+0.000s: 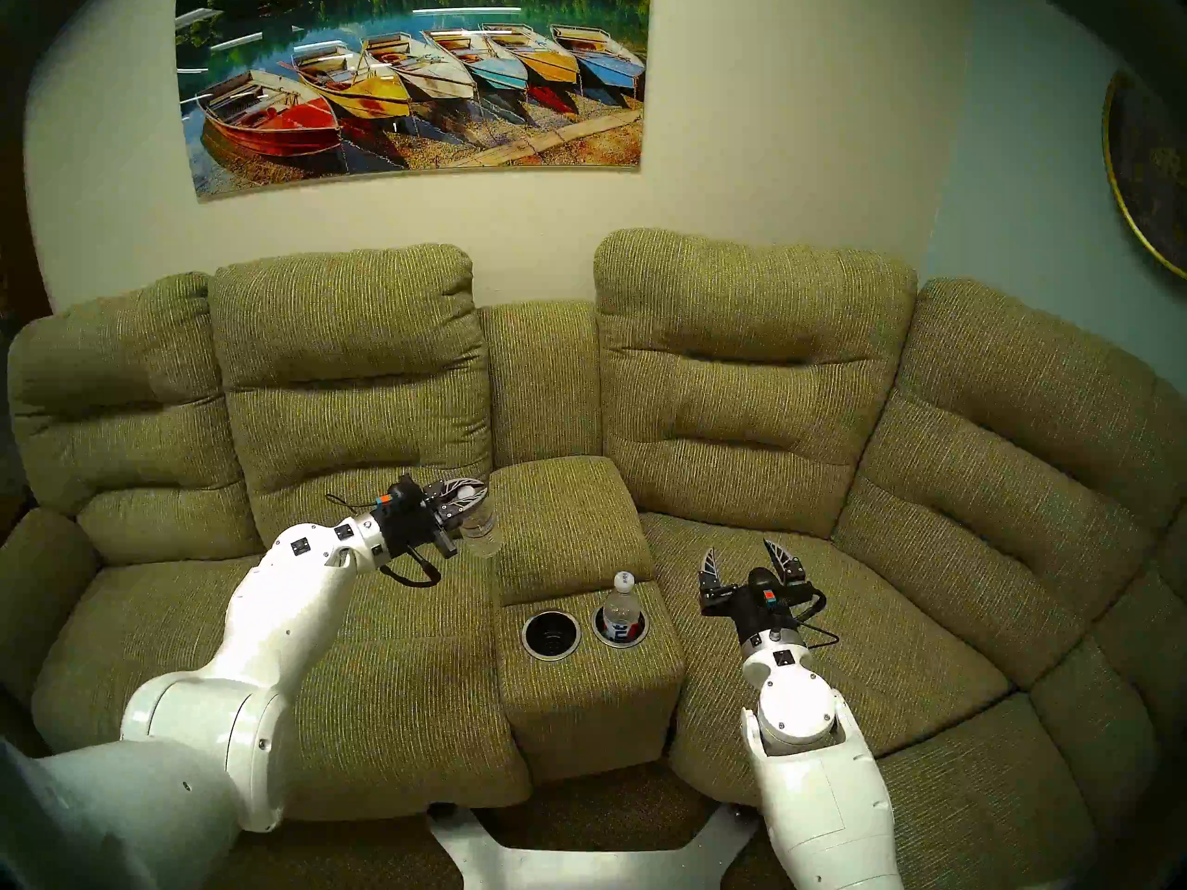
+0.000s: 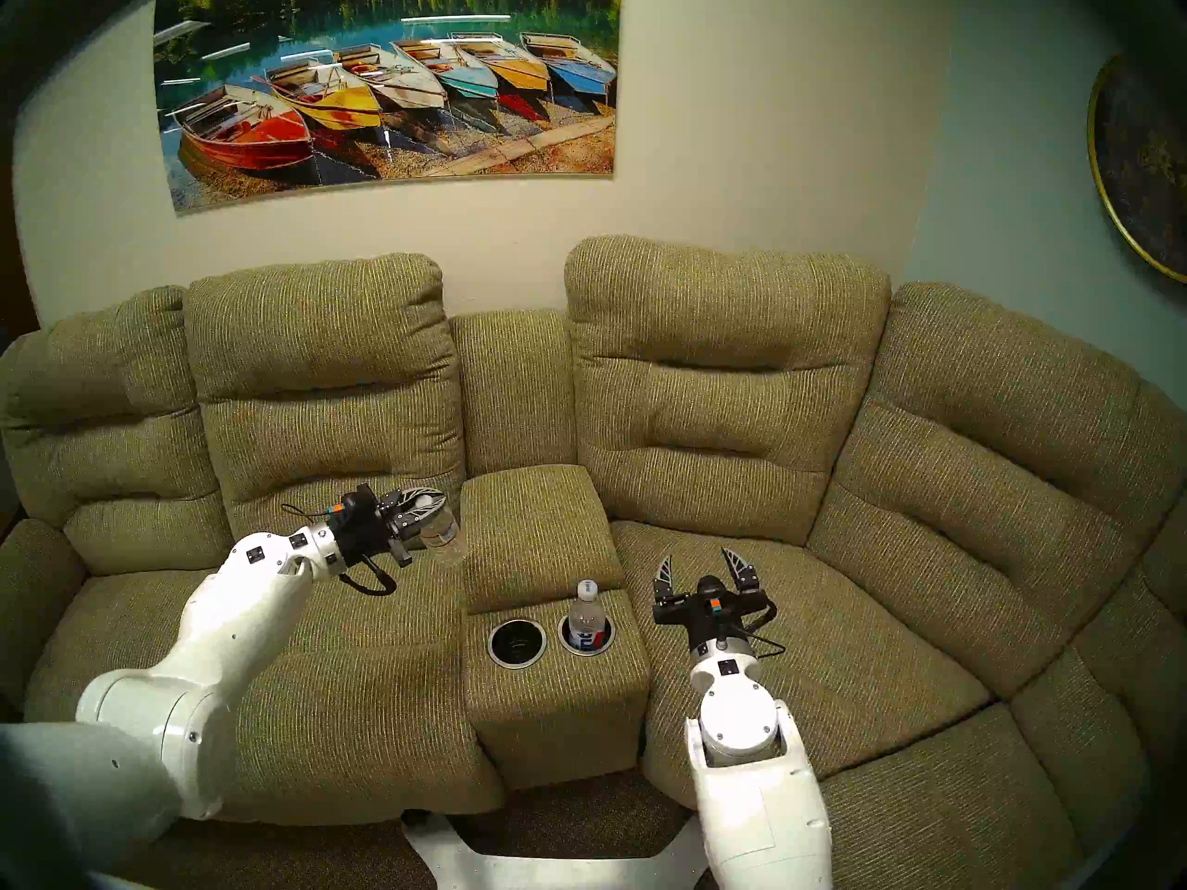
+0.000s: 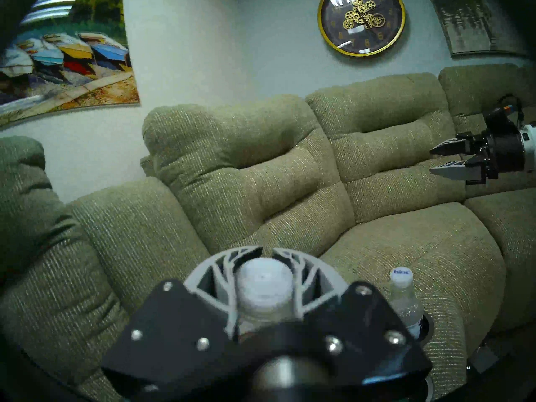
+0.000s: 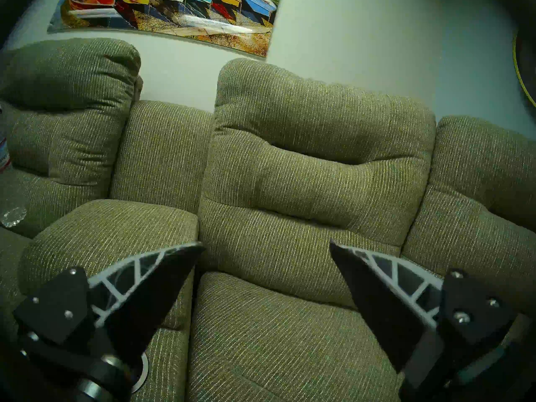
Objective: Take bottles out of cup holder
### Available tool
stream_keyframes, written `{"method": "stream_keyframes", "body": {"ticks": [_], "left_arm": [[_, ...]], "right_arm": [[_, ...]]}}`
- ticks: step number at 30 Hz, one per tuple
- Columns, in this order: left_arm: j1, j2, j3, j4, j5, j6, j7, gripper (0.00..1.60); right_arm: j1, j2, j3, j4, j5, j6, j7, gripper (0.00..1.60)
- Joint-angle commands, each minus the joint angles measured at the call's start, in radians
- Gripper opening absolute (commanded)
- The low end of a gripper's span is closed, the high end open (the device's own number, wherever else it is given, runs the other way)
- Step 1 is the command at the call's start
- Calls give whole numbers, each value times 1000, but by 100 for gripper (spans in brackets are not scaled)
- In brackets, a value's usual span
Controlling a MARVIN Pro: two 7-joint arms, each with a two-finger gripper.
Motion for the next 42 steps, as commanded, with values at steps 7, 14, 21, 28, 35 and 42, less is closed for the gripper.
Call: {"method": "stream_keyframes", "body": {"ticks": [7, 14, 21, 28, 35, 42], "left_arm": [[65, -23, 34, 88, 126, -100, 163, 0], [-7, -57, 73, 237, 209, -179, 269, 0], [-50, -72, 105, 313, 266, -192, 337, 0], [-92, -86, 134, 368, 312, -174, 396, 0], [-115, -99, 155, 418, 346, -156, 456, 0], [-130, -108, 168, 453, 367, -144, 498, 68]], "right_arm": [[6, 3, -2, -24, -1, -3, 3, 160], [6, 3, -2, -24, -1, -3, 3, 160], [8, 3, -2, -21, -1, -4, 3, 160], [8, 3, -2, -20, -1, -5, 2, 160], [9, 3, -3, -19, -1, -5, 2, 160], [9, 3, -3, -19, 0, -5, 2, 160]]}}
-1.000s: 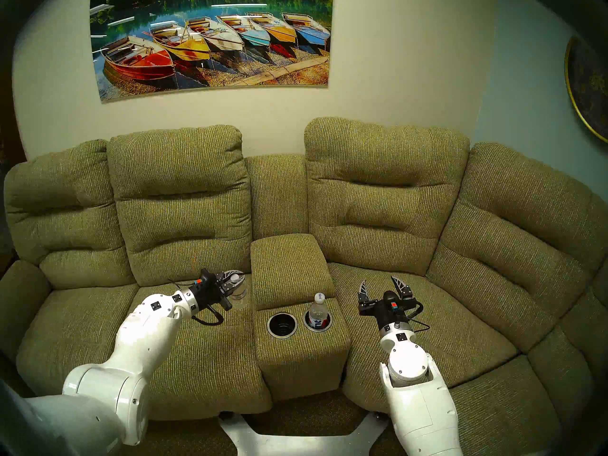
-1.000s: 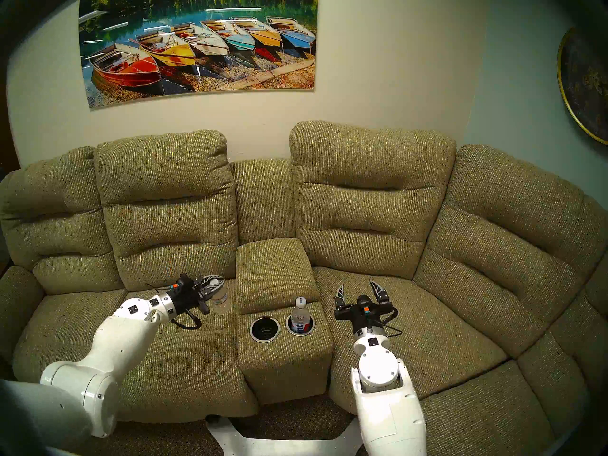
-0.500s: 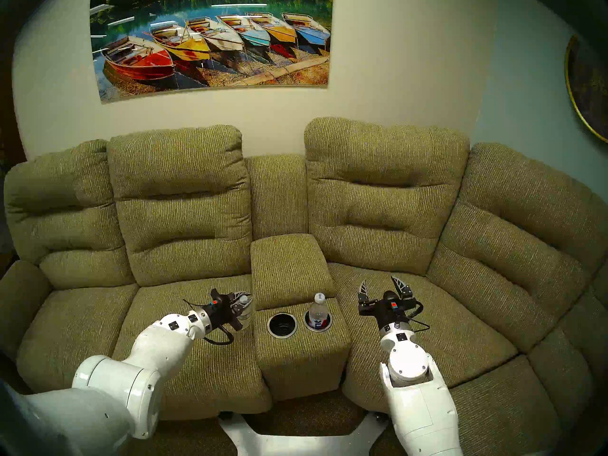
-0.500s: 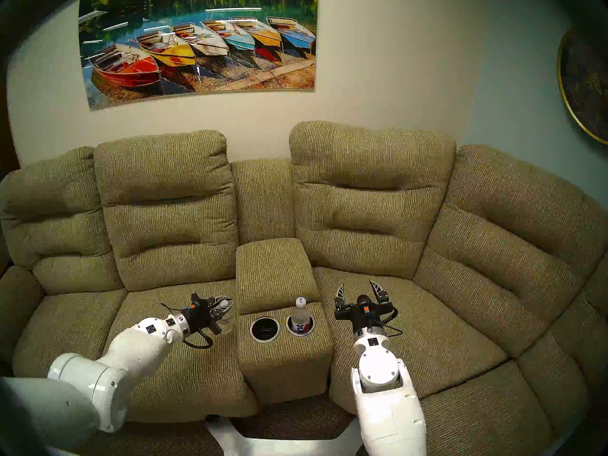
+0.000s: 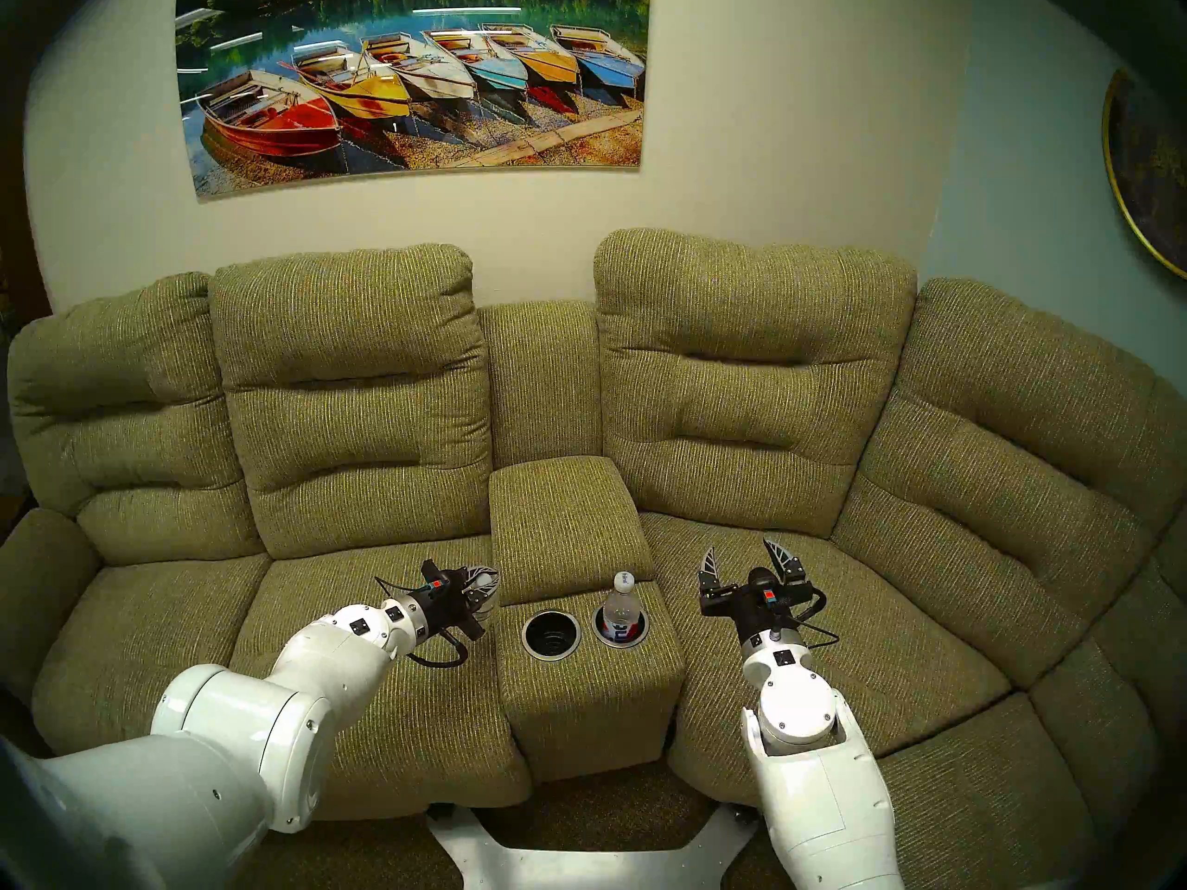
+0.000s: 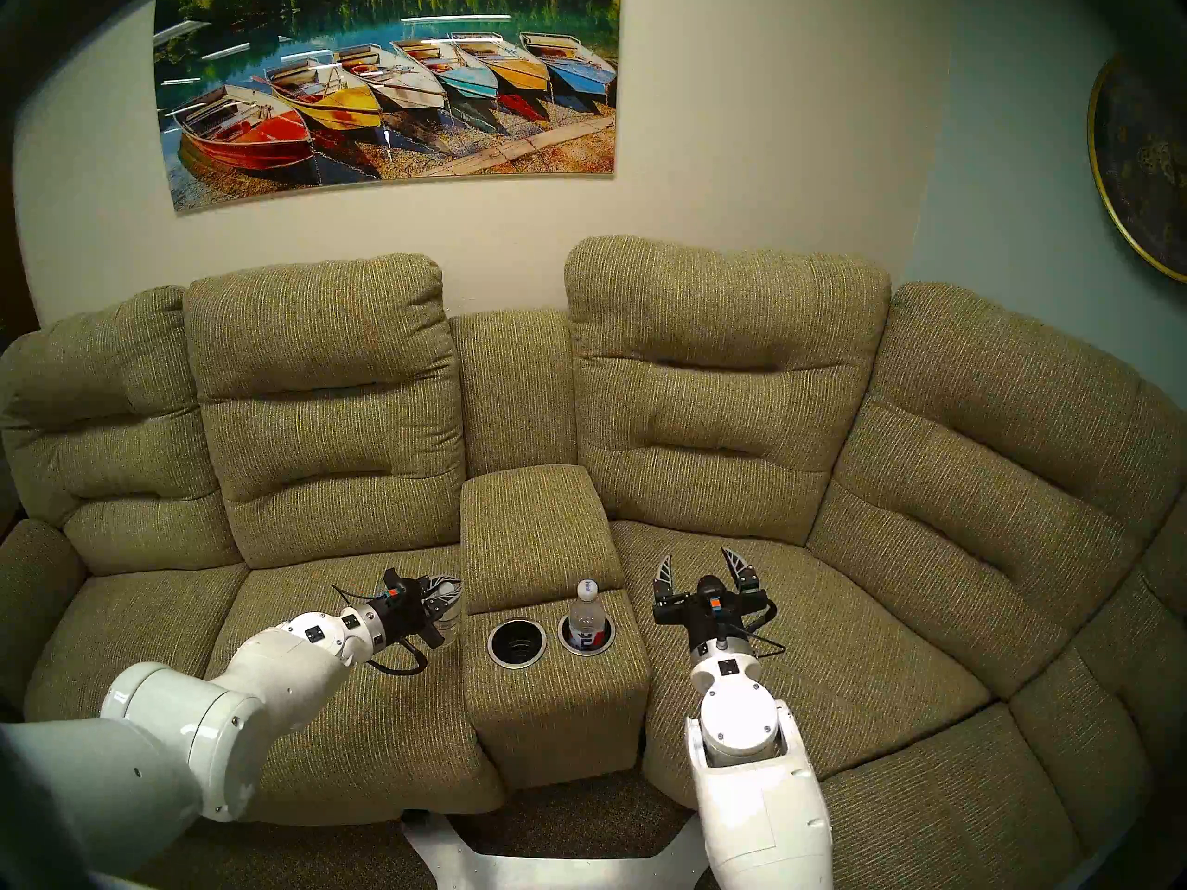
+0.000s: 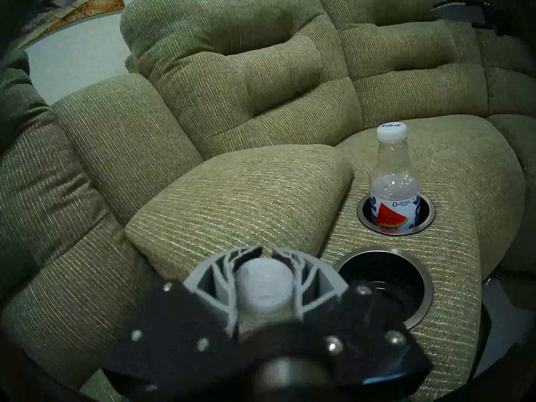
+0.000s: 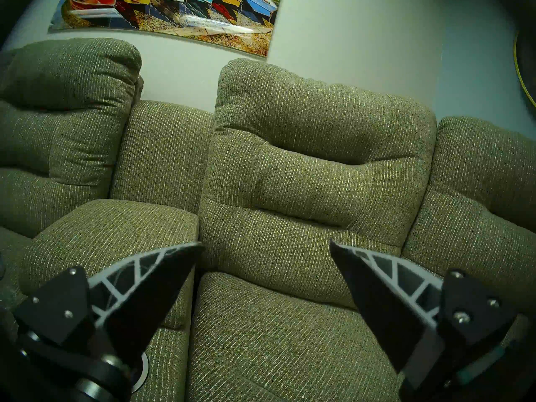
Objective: Take bottles out of cup holder
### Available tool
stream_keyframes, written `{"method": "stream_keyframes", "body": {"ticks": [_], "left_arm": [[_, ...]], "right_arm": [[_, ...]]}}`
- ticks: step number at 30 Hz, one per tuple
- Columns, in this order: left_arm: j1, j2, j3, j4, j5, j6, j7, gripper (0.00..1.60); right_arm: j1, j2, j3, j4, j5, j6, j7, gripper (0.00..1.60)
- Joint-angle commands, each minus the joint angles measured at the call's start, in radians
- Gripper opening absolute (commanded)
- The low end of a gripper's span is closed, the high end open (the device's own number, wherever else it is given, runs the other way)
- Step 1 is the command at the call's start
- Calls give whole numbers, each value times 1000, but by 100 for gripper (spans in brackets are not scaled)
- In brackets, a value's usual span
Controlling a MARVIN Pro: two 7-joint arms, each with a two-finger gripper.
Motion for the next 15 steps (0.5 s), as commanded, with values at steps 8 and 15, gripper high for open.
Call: {"method": "stream_keyframes", "body": {"ticks": [8, 15], "left_arm": [[-52, -14, 5, 29, 19, 4, 71, 160], [-45, -16, -37, 5, -27, -112, -6, 160]], "right_arm": [[8, 1, -2, -20, -1, -5, 0, 160], [7, 1, -2, -22, -1, -5, 1, 160]]}}
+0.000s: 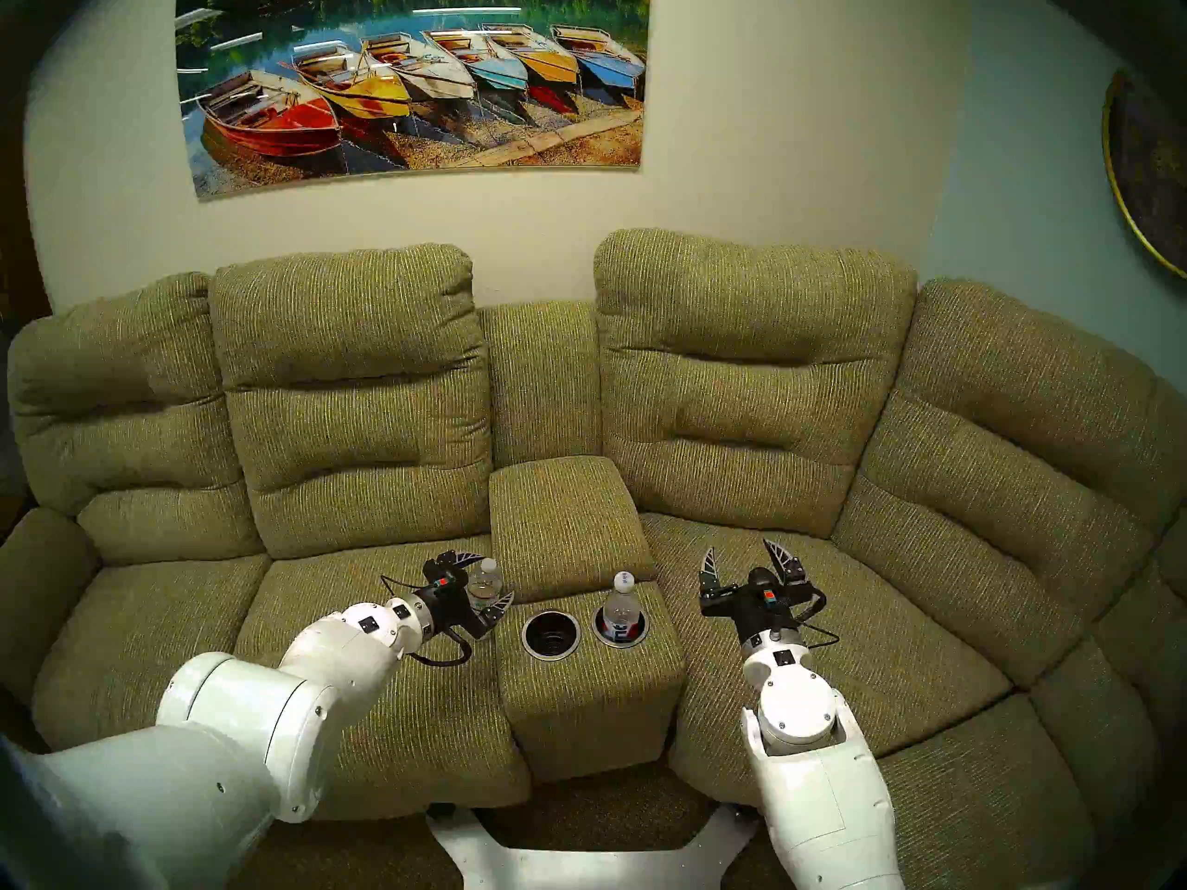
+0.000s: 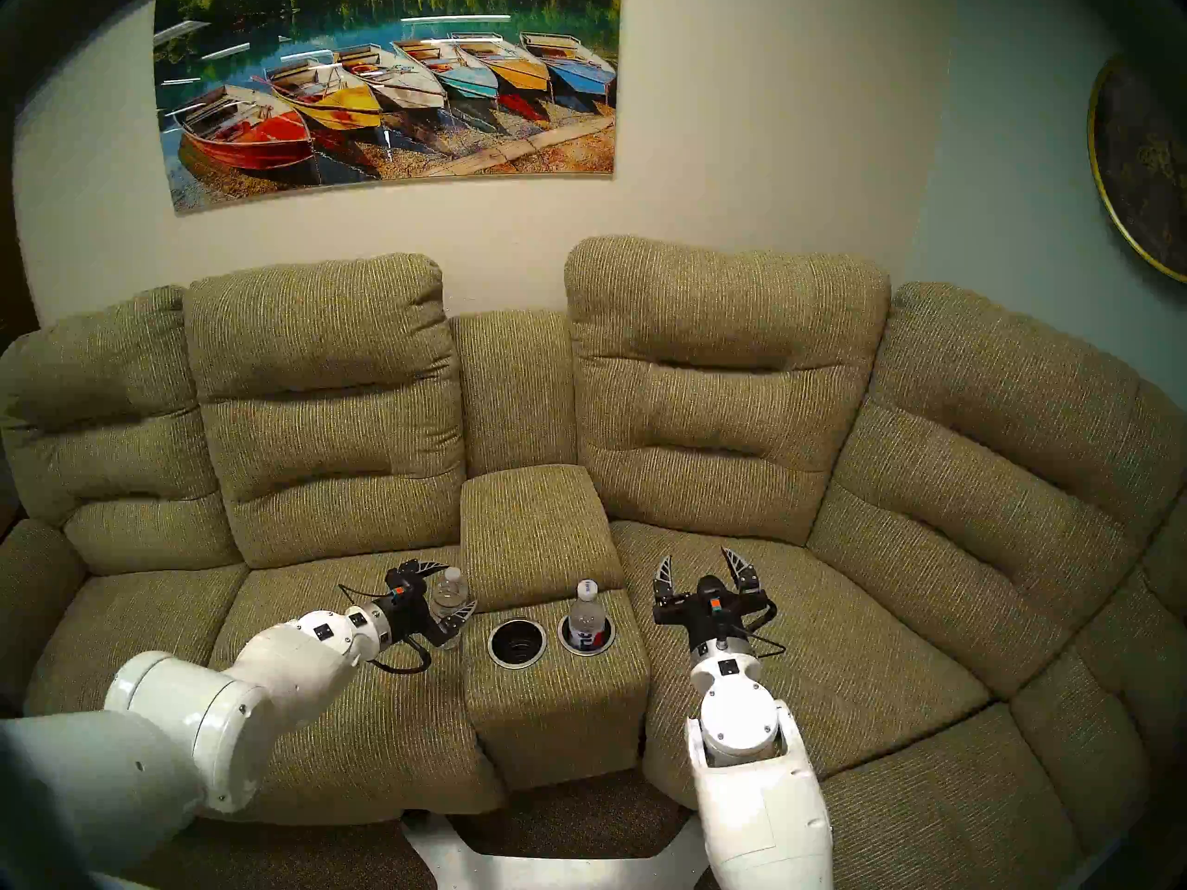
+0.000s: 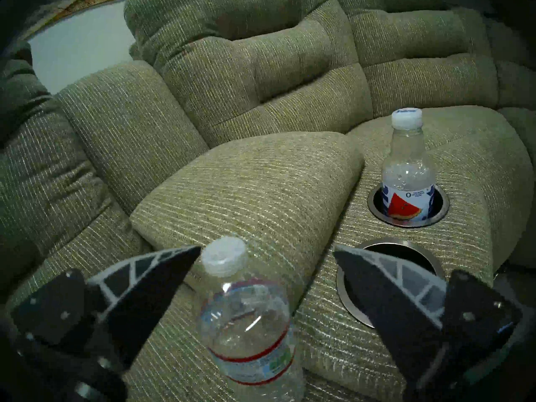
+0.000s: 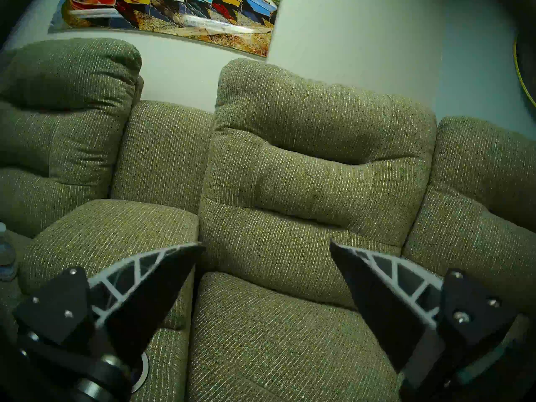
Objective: Take bottles out of cup holder
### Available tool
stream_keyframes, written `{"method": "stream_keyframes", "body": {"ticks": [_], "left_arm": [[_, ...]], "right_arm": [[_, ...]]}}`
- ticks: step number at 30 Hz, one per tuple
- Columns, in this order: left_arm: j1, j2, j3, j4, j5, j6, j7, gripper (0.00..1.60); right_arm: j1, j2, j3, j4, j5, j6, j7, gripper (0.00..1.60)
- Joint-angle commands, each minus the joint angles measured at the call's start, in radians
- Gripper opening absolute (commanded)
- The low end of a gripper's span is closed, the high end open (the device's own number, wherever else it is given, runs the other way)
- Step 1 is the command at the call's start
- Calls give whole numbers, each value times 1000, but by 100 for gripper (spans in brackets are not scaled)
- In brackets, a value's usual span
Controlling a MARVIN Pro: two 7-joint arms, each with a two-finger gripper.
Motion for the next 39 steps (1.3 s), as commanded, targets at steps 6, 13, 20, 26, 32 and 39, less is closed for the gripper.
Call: {"method": "stream_keyframes", "body": {"ticks": [6, 13, 20, 26, 32, 39], "left_arm": [[7, -36, -77, -94, -128, -202, -199, 160], [26, -50, -109, -121, -213, -238, -353, 160], [51, -36, -128, -158, -295, -238, -455, 160], [81, -27, -116, -209, -348, -210, -475, 160], [120, -17, -95, -283, -405, -166, -501, 160], [167, 1, -76, -377, -481, -95, -562, 160]], "right_arm": [[8, 1, -2, -20, -1, -5, 0, 160], [8, 1, -2, -20, -1, -5, 0, 160], [7, 1, -2, -22, -1, -4, 1, 160], [7, 1, -2, -22, -1, -4, 1, 160], [15, 6, -14, -9, 8, -3, 28, 160], [39, -1, -56, 20, 28, -13, 69, 160]]}}
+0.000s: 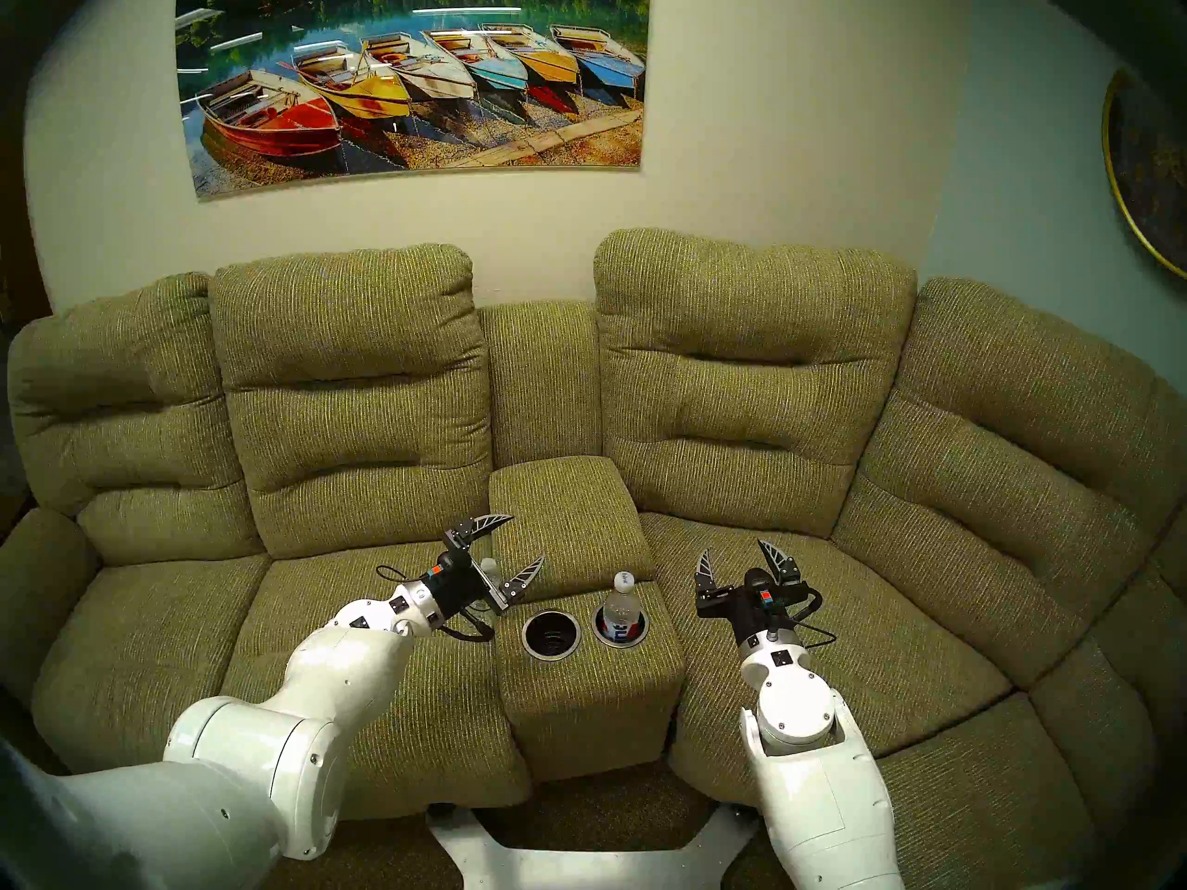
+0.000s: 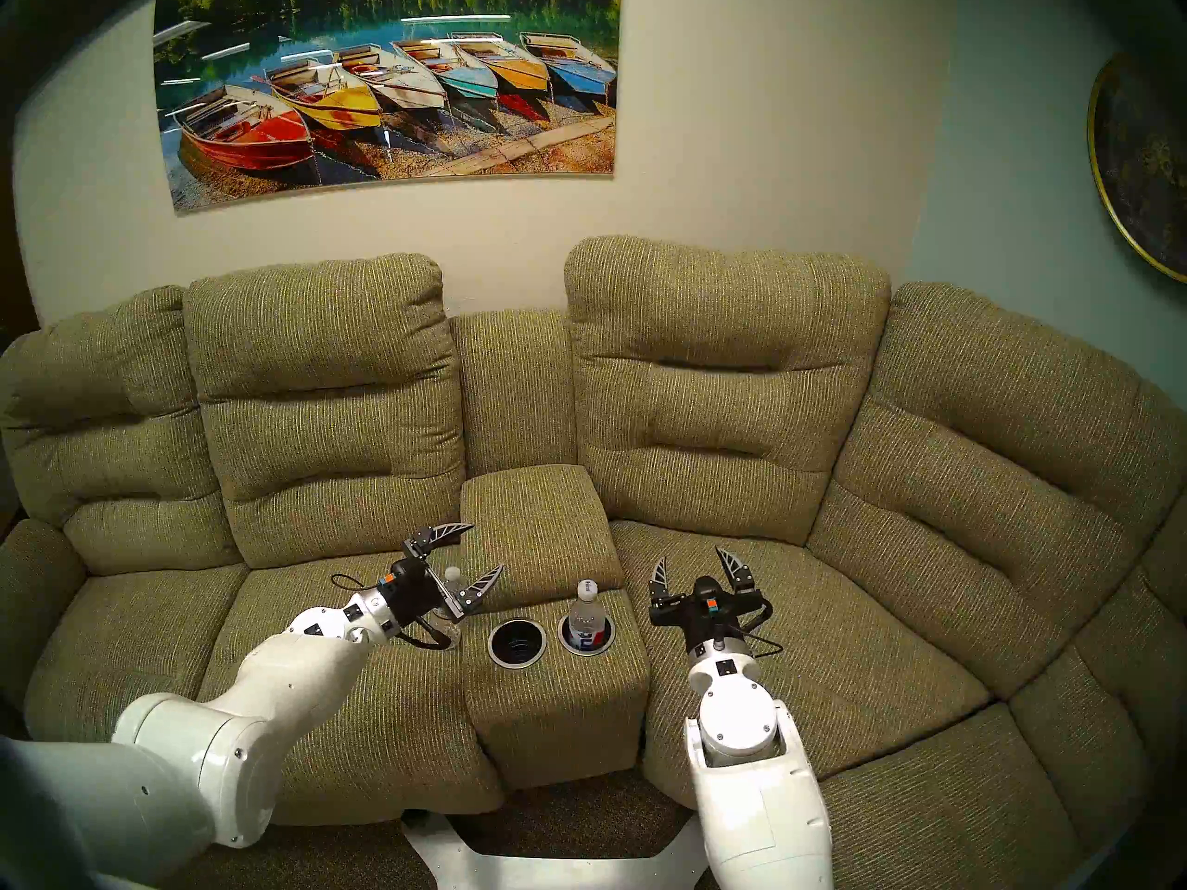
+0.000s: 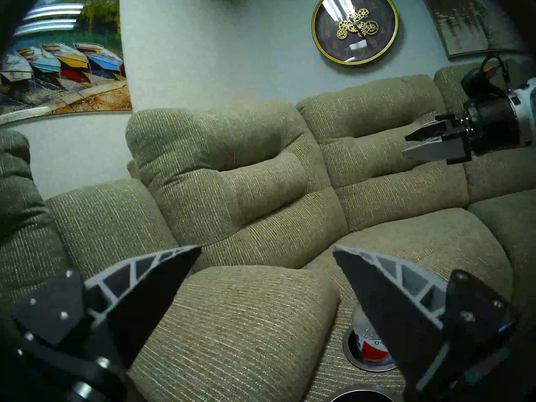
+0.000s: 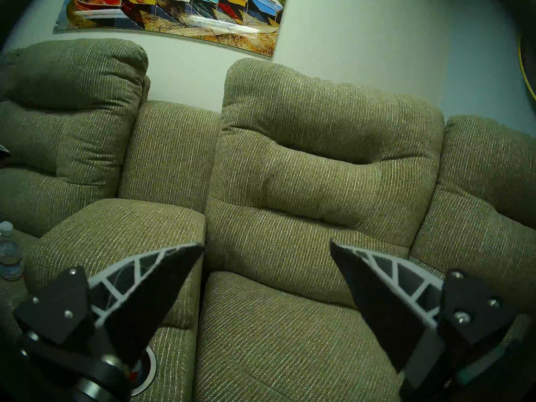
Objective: Take bottles out of cup holder
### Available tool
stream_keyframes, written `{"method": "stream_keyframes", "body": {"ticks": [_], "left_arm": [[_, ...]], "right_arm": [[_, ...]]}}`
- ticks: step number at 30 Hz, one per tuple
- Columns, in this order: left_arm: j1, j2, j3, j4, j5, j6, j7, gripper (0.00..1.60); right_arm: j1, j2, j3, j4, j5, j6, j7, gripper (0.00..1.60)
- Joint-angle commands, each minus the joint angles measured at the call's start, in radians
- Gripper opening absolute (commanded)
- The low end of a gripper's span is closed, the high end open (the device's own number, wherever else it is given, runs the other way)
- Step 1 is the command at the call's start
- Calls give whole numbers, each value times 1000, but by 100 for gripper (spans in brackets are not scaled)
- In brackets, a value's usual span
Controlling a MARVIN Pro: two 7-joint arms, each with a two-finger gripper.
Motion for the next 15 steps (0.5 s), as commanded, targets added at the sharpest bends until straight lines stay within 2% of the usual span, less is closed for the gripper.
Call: {"method": "stream_keyframes", "body": {"ticks": [1, 2, 6, 15], "left_arm": [[43, 18, 10, -111, -86, 64, -120, 160], [46, 21, 21, -117, -94, 71, -111, 160], [77, 32, 16, -178, -141, 124, -171, 160], [121, 49, 10, -265, -201, 213, -233, 160]], "right_arm": [[41, -4, -44, 15, 20, -12, 33, 160], [47, -2, -51, 22, 25, -11, 37, 160], [75, -3, -73, 62, 50, -17, 53, 160], [161, -8, -122, 225, 83, -37, 62, 160]]}}
